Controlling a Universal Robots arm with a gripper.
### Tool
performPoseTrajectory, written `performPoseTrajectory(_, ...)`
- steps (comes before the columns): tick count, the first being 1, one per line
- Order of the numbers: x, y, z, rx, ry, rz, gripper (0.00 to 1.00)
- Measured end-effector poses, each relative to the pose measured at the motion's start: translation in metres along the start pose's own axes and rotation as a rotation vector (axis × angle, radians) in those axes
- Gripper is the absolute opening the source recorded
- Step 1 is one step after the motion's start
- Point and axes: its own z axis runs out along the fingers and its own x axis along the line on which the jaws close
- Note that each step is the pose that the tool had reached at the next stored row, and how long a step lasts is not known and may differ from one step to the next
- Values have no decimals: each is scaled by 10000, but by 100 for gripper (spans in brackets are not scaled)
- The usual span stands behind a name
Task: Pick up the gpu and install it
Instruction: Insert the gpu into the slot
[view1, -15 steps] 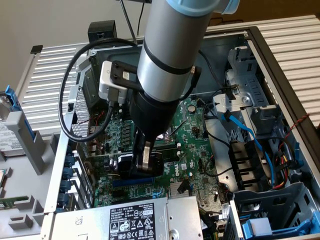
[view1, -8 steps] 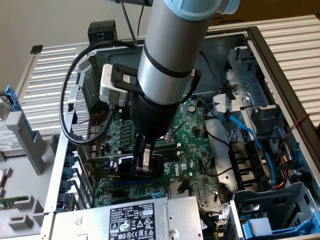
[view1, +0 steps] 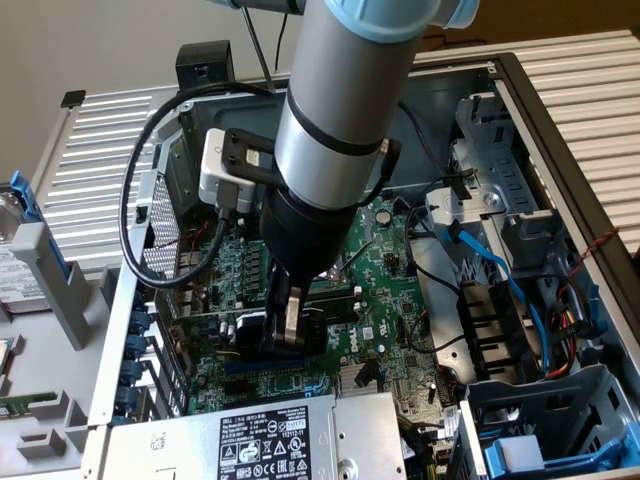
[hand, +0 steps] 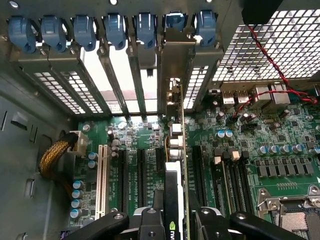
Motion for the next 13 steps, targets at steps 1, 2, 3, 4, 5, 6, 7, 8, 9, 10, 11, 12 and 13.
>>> performPoseTrajectory(1,-1,4,2,1,9,3,29)
performPoseTrajectory(2,-3,8,2,1,21,8,29)
performPoseTrajectory(3,-4,11,4,1,31,11,29)
performPoseTrajectory(4,-6,15,5,2,39,14,29)
performPoseTrajectory(5,-7,16,6,2,45,17,29)
performPoseTrajectory(6,-7,16,6,2,46,16,29)
performPoseTrajectory(7,-7,16,6,2,45,16,29)
performPoseTrajectory(8,-7,16,6,2,45,16,29)
performPoseTrajectory(9,-7,16,6,2,45,17,29)
performPoseTrajectory(10,-7,16,6,2,45,17,29)
performPoseTrajectory(11,-7,16,6,2,45,17,29)
performPoseTrajectory(12,-7,16,6,2,45,17,29)
performPoseTrajectory(13,-7,16,6,2,45,17,29)
